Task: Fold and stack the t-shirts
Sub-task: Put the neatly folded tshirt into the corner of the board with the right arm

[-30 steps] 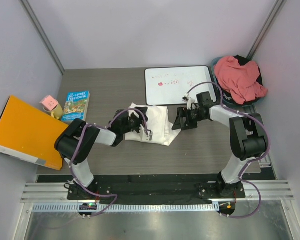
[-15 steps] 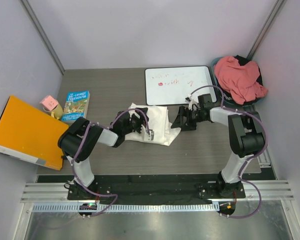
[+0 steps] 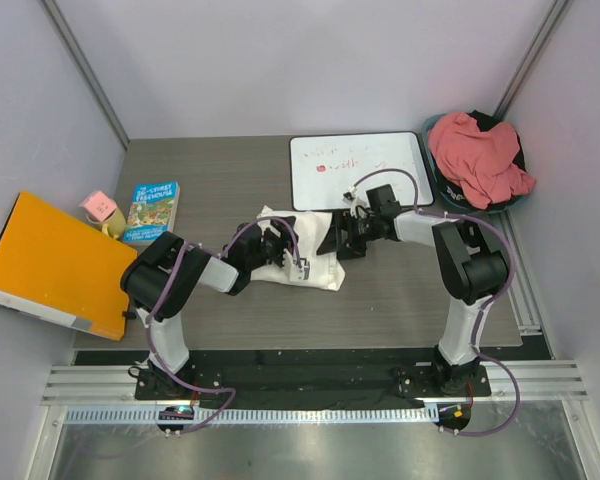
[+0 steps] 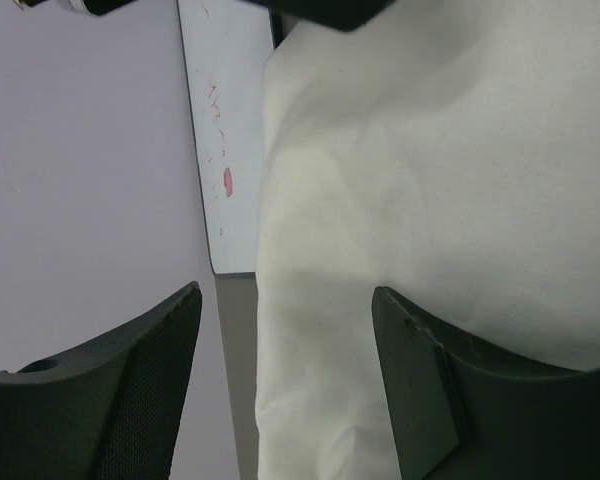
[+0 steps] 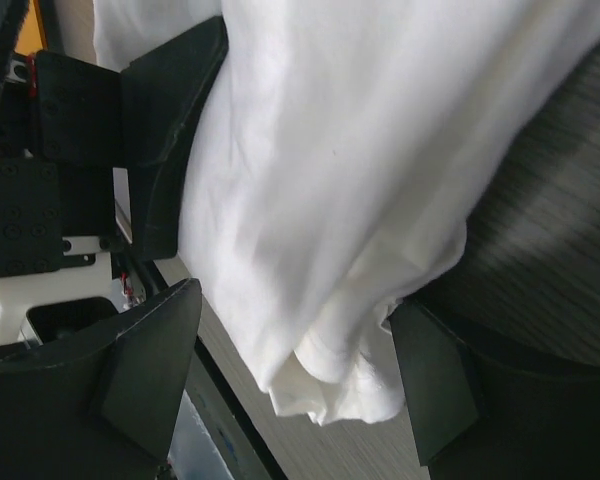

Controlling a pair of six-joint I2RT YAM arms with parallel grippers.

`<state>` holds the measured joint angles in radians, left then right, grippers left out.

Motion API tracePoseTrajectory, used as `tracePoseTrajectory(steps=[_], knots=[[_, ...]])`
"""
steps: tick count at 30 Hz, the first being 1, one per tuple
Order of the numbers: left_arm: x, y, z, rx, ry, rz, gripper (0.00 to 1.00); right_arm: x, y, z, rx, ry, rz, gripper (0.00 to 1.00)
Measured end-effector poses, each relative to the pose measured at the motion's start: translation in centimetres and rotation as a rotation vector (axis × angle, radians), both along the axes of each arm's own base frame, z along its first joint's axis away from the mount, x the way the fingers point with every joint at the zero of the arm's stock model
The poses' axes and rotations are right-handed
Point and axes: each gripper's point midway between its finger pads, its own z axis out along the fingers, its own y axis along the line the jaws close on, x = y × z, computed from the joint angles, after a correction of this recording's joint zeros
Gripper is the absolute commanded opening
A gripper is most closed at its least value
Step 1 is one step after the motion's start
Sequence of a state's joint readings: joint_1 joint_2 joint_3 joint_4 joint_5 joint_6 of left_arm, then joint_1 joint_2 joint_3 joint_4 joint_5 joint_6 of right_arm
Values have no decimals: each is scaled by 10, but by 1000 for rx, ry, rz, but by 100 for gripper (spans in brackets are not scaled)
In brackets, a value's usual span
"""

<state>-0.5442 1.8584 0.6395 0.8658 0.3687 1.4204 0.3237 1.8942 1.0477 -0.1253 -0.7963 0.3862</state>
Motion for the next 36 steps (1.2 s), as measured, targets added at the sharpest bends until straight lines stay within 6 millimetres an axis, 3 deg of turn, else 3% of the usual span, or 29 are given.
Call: tracePoseTrajectory(steps=[4, 7, 8, 10, 13, 19, 24, 28, 36], knots=[[1, 0, 1, -7, -2, 9, 69, 8, 16, 0, 12, -1, 19, 74], [2, 1, 1, -13, 2, 18, 68, 15, 25, -2, 10, -4, 24, 56], [2, 1, 2, -16, 3, 22, 68, 17, 26, -4, 1, -6, 21, 40], [3, 2, 2, -18, 3, 30, 68, 19, 28, -10, -11, -5, 20, 30], [4, 4, 2, -19, 5, 42, 68, 19, 30, -17, -36, -4, 15, 2], [7, 6, 3, -28, 4, 70, 65, 20, 33, -20, -82, -40, 32, 1], [11, 11, 7, -28, -9, 100, 63, 22, 19, -22, -203, -129, 92, 1], [14, 16, 27, -45, -44, 121, 61, 20, -12, -18, -345, -219, 153, 1], [7, 37, 96, -76, -112, 131, 57, 26, -109, -23, -624, -254, 190, 1]])
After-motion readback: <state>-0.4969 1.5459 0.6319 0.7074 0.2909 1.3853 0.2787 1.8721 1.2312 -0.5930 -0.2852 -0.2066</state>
